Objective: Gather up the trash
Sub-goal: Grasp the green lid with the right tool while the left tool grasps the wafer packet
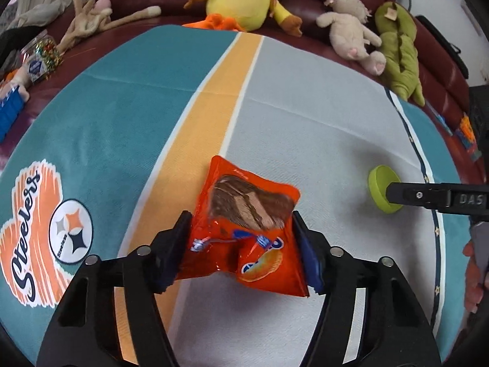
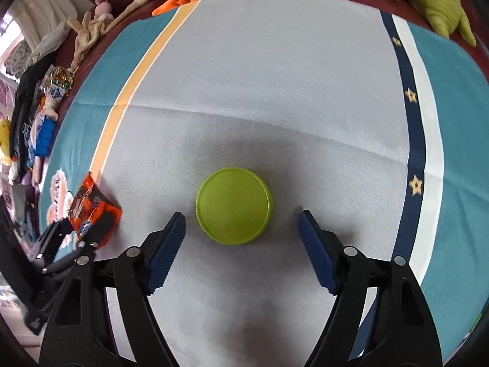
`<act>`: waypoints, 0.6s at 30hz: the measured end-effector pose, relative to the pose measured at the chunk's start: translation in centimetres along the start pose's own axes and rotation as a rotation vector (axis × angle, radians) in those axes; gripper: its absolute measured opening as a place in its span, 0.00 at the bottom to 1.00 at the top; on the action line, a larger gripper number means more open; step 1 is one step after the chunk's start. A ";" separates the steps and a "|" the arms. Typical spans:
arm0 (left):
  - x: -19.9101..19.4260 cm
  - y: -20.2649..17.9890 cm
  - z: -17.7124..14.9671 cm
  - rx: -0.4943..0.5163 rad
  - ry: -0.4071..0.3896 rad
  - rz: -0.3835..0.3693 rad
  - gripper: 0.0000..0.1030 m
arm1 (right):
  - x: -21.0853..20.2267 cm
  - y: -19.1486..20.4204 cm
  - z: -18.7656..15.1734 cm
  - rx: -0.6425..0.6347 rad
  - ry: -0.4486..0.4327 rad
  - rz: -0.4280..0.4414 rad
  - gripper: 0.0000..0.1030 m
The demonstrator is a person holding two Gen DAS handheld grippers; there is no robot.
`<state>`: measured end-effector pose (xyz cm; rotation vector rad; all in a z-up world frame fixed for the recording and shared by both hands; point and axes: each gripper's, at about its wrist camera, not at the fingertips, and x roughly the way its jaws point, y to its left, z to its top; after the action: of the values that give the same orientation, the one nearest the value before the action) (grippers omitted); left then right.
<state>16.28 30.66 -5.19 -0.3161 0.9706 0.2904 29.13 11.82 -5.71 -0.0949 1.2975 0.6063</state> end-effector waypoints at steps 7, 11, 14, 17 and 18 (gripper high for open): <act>-0.8 0.7 -0.8 -0.012 -0.003 0.024 0.54 | 0.7 2.0 -0.5 -0.111 -0.054 -0.087 0.68; -1.2 0.8 -1.0 -0.028 0.000 0.023 0.54 | 0.9 3.2 -1.2 -0.204 -0.101 -0.158 0.51; -1.7 0.2 -1.2 -0.015 -0.003 0.020 0.54 | 0.4 2.6 -1.5 -0.179 -0.095 -0.123 0.51; -2.5 -1.2 -1.3 0.008 -0.005 0.002 0.54 | -1.2 1.2 -2.1 -0.142 -0.102 -0.089 0.51; -2.7 -1.8 -1.4 0.019 -0.009 -0.003 0.54 | -1.6 0.8 -2.3 -0.132 -0.103 -0.080 0.51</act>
<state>14.48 28.22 -3.38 -0.2988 0.9639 0.2797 26.49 11.02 -4.69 -0.2202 1.1479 0.6197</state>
